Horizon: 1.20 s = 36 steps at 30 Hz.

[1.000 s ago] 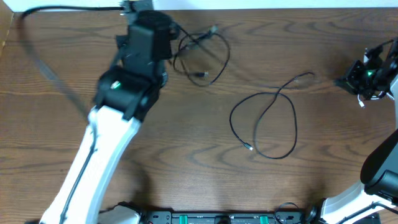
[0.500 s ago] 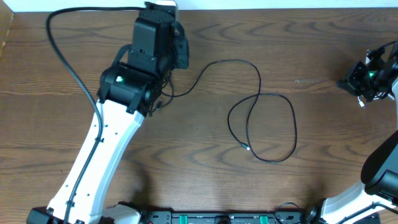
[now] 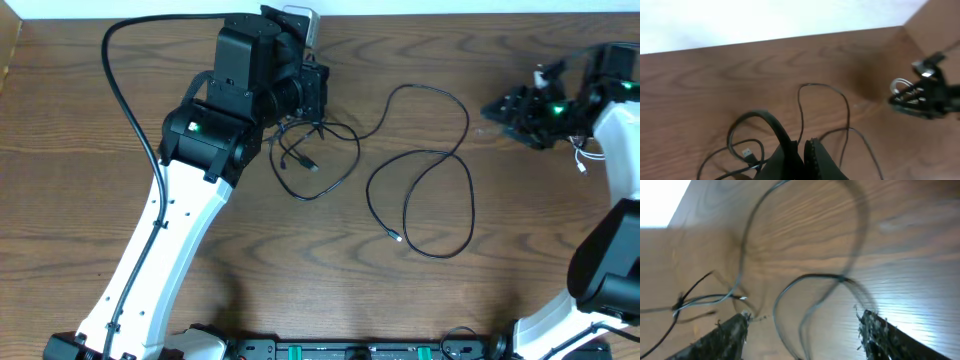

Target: Untangle cables

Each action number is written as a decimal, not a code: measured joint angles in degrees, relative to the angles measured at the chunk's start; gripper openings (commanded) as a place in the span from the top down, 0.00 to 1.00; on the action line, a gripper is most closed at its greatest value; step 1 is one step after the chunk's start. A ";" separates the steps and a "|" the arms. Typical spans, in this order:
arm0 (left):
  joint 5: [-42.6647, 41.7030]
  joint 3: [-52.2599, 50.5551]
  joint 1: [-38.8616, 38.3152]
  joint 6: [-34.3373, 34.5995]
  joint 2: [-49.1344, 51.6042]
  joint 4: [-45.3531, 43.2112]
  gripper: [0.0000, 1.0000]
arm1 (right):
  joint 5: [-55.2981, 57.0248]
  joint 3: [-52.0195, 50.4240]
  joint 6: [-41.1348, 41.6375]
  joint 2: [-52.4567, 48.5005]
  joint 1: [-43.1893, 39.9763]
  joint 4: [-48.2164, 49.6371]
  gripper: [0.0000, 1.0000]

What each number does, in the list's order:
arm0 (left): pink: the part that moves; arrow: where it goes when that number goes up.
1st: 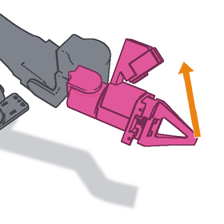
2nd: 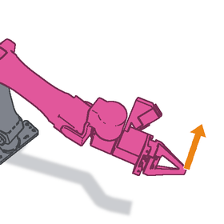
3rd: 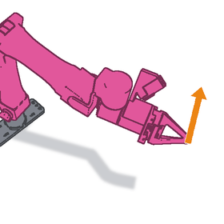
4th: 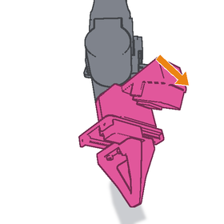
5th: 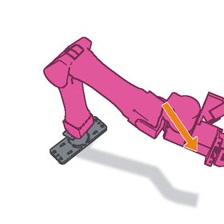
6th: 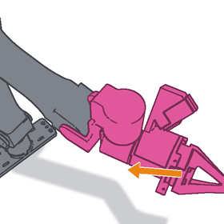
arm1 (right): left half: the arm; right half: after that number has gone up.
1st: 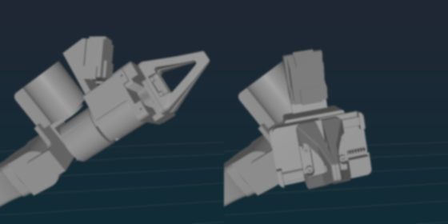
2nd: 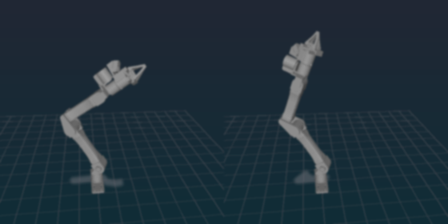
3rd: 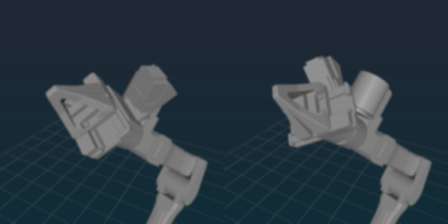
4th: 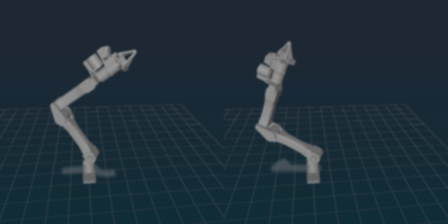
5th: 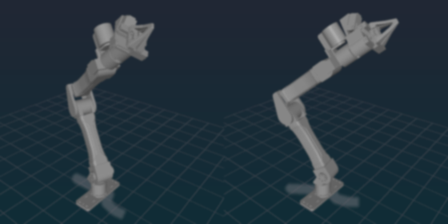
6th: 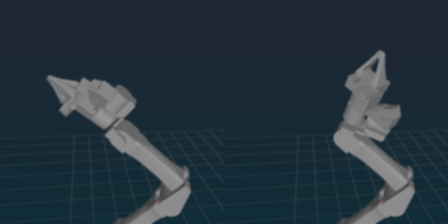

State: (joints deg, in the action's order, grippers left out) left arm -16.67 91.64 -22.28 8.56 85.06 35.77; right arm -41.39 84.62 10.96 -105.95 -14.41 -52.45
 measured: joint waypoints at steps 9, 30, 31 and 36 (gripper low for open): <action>-4.02 0.13 0.00 0.15 1.07 3.52 0.92 | -2.69 0.00 -2.67 0.00 9.90 2.40 0.30; 4.94 0.22 -0.11 8.17 14.43 25.24 0.91 | 2.38 0.00 -3.80 0.00 16.70 6.03 0.32; 5.79 0.22 -0.11 8.28 14.58 25.75 0.88 | 2.40 0.00 -3.80 0.00 16.76 6.03 0.32; 10.34 0.22 -0.11 8.98 14.71 27.80 0.66 | 2.54 0.00 -3.80 0.00 17.64 6.03 0.31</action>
State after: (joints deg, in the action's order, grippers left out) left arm -6.33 91.85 -22.39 17.54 99.77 63.57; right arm -38.85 84.62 7.16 -105.95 3.22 -46.41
